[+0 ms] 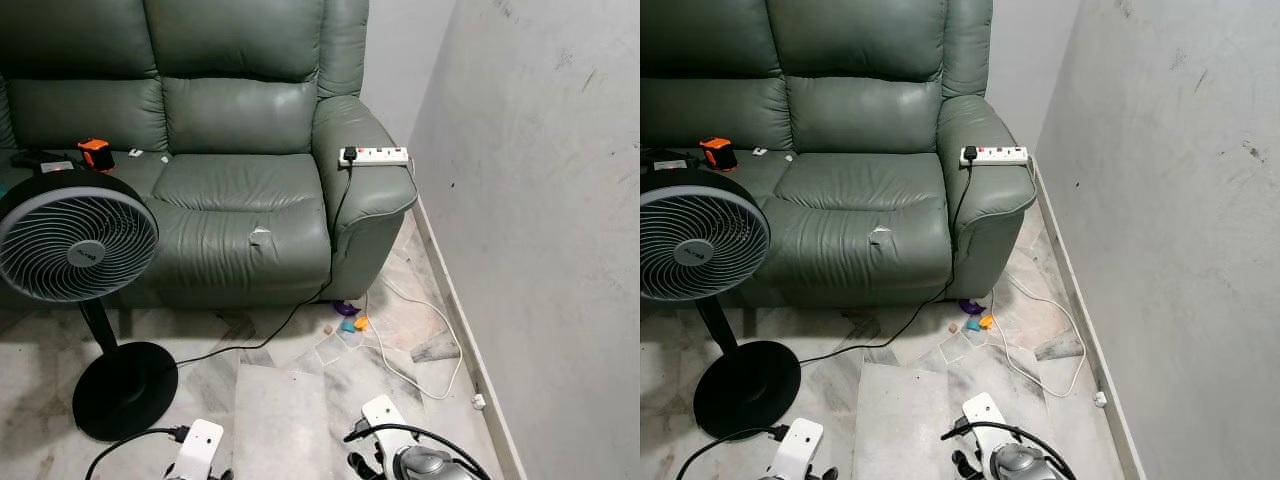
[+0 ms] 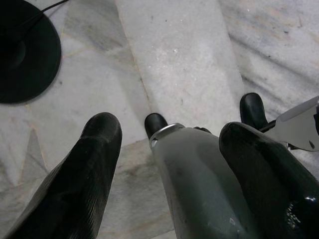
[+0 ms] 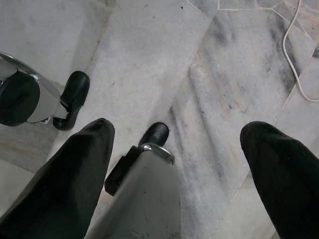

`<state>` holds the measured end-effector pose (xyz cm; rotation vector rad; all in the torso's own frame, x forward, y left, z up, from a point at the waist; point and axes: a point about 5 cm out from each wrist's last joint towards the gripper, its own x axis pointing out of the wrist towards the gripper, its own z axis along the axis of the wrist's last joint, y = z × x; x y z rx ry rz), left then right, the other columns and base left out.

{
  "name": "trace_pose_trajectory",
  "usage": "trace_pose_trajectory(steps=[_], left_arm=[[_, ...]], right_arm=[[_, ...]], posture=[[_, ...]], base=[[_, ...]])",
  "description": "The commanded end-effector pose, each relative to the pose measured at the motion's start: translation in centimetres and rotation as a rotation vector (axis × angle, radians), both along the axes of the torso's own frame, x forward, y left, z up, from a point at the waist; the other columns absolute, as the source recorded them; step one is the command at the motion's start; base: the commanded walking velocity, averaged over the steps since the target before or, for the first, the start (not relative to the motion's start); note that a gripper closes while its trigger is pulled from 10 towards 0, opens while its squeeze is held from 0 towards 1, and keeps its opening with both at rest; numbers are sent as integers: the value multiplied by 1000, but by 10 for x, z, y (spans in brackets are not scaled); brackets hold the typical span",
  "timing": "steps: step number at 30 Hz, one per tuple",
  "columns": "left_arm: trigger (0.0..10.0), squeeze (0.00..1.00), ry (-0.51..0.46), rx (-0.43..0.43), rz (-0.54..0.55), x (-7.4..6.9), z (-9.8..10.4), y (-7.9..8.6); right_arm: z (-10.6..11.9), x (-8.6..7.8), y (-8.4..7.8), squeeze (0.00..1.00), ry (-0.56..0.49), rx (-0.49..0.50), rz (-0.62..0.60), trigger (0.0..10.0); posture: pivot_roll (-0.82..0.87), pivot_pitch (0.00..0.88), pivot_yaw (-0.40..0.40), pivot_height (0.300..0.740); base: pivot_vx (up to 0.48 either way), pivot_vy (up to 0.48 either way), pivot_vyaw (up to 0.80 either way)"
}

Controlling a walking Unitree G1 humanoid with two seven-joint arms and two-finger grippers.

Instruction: Hang keys on a hook

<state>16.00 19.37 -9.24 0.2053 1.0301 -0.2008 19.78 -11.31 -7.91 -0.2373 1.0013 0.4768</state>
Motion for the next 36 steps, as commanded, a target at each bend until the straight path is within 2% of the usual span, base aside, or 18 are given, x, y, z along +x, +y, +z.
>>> trace_pose_trajectory(steps=[1, 28, 29, 30, 36], left_arm=[[10000, 0, 19, 7, -9, -4, -2, -1], [10000, 0, 19, 7, -9, -4, -2, -1], [10000, 0, 19, 7, -10, -4, -2, -1], [10000, 0, 25, 8, -15, -5, -2, -1], [10000, 0, 44, 16, -26, -6, -3, 0]], right_arm=[[-1, -1, -2, 0, 9, -2, -6, 10000], [-1, -1, -2, 0, 9, -2, -6, 10000], [-1, -1, -2, 0, 9, -19, 14, 10000], [-1, -1, -2, 0, 8, -24, 21, 10000], [-1, -1, -1, 0, 9, -24, 27, 10000]], posture=[[71, 61, -79, 740], [71, 61, -79, 740], [0, 0, 0, 740], [65, 71, -72, 740], [65, 69, -72, 740]], base=[[0, 0, 0], [0, 0, 0], [0, 0, 0], [0, 0, 0], [0, 0, 0]])
